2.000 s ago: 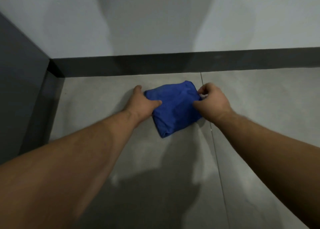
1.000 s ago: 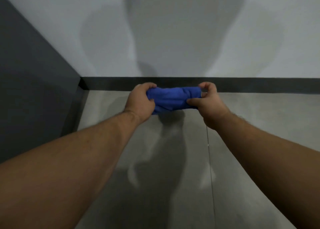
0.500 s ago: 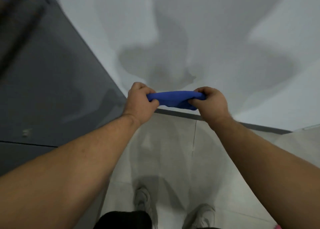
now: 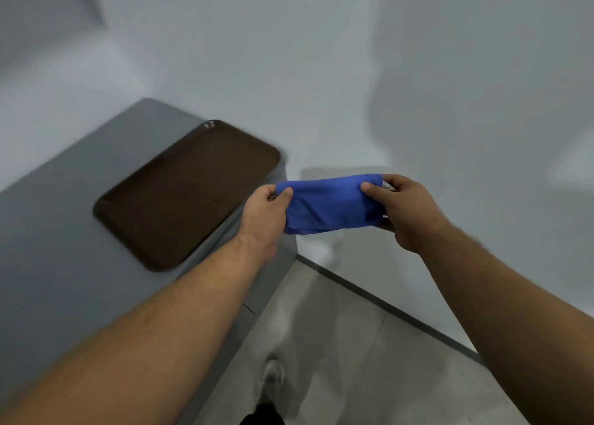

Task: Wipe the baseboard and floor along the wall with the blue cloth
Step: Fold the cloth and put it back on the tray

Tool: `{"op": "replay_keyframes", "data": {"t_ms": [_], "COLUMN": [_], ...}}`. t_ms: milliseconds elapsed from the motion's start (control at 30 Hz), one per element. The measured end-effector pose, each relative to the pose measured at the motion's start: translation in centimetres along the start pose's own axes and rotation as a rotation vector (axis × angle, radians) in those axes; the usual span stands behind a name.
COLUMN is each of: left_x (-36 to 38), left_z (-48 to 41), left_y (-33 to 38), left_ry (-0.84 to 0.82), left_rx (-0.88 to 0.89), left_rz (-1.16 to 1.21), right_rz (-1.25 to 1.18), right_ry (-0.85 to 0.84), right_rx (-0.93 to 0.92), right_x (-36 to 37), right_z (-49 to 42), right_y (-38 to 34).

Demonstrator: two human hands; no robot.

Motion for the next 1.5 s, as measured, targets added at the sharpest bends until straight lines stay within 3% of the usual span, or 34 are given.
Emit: {"op": "replay_keyframes", "data": {"t_ms": [233, 600, 767, 867, 1000, 1100, 1333, 1500], "left_x": [-8.6, -15.7, -15.8, -15.4, -13.1, -12.8, -12.3, -11.0], "left_z": [-4.2, -14.0, -16.0, -15.9, -15.1, -15.0, -14.1, -11.0], "left_y": [1.0, 1.5, 1.8, 2.6, 2.4, 1.8, 1.6, 2.1], "left_ry": [0.017, 0.123, 0.086, 0.075, -0.144, -0.173, -0.195, -0.209], "left_rx": [-0.124, -0.056, 0.088, 0.283, 0.517, 0.493, 0.464, 0.445], "left_rz": [0.038, -0.198, -0.606, -0.900, -1.108, -1.157, -1.260, -1.408], "right_rz": [0.047, 0.425, 0.726, 0.871, 1.059, 1.231, 1.224, 1.164], "right_ry": [-0.177, 0.000, 0.009, 0.038, 0.122, 0.039, -0.046, -0.052], "right_rx": [0.057, -0.072, -0.161, -0.184, -0.319, -0.285, -0.288, -0.169], "right_x": [9.6, 20.2, 22.4, 22.9, 23.5, 24.1, 22.5, 16.5], "right_z": [-4.6, -17.3, -20.6, -21.0, -20.1, -19.5, -15.3, -10.2], "right_y": [-2.8, -6.4, -6.7, -6.5, -7.1, -5.9, -5.5, -4.7]}}
Point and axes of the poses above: each hand's wrist, its own z-axis away from the middle knuckle, its own x-axis out of the palm, y = z × x, the point moved 8 cm from there along -z, towards the middle knuckle, and after that the axes turned 11 degrees about z, right-handed, at the moved point
